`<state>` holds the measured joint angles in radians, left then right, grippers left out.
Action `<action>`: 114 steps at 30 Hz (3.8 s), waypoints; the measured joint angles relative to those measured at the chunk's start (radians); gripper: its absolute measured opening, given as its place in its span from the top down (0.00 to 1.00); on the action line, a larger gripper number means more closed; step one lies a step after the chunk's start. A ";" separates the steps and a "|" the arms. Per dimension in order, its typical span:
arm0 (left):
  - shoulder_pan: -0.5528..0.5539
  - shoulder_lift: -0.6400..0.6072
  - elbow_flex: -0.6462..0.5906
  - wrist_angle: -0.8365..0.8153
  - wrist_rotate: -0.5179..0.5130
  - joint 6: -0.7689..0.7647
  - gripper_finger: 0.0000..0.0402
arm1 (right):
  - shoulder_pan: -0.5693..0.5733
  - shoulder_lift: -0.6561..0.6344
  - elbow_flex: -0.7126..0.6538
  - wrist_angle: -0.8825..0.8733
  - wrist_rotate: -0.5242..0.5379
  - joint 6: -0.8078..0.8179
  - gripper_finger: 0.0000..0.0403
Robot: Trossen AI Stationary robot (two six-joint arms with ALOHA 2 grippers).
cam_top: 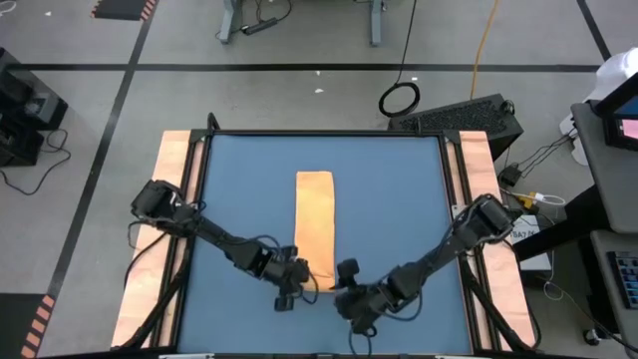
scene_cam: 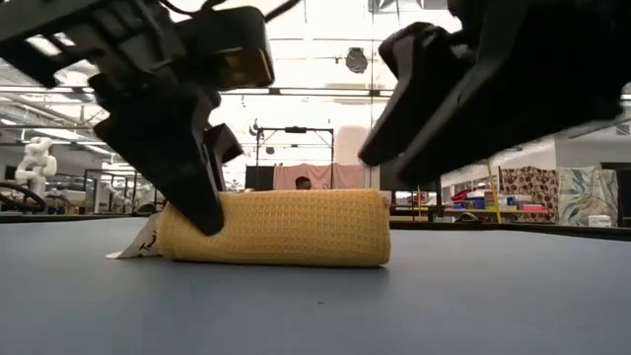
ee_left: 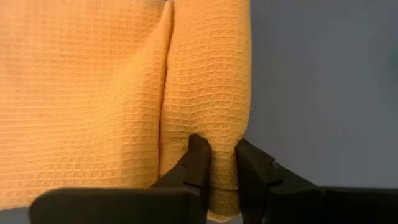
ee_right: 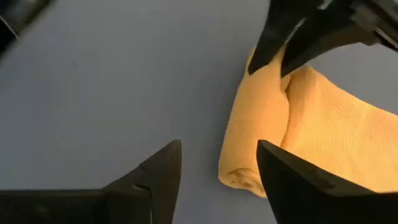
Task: Roll towel into tight, uniform cylinder
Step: Roll the orange microfiber cloth
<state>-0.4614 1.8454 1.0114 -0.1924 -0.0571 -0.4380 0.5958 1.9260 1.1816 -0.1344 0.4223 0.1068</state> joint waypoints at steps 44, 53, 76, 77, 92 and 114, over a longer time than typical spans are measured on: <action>0.074 -0.011 -0.004 0.016 0.018 -0.028 0.57 | -0.110 0.112 0.006 -0.056 -0.024 0.172 0.71; -0.031 -0.142 -0.007 -0.041 -0.249 -0.015 0.39 | -0.154 0.111 0.005 -0.067 -0.145 0.214 0.86; -0.188 0.065 -0.004 0.021 -0.611 0.081 0.36 | -0.398 0.092 0.002 -0.063 -0.715 0.112 0.86; -0.187 0.067 -0.004 0.017 -0.607 0.080 0.37 | -0.402 0.092 0.002 -0.063 -0.725 0.112 0.86; -0.159 0.063 -0.001 -0.007 -0.529 0.044 0.85 | -0.389 0.050 0.000 -0.081 -0.688 0.098 0.65; -0.013 0.055 0.003 -0.074 -0.193 -0.073 0.85 | -0.030 0.015 0.000 -0.125 0.155 0.049 0.39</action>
<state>-0.4745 1.9006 1.0142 -0.2668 -0.2501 -0.5111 0.5655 1.9408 1.1820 -0.2592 0.5770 0.1558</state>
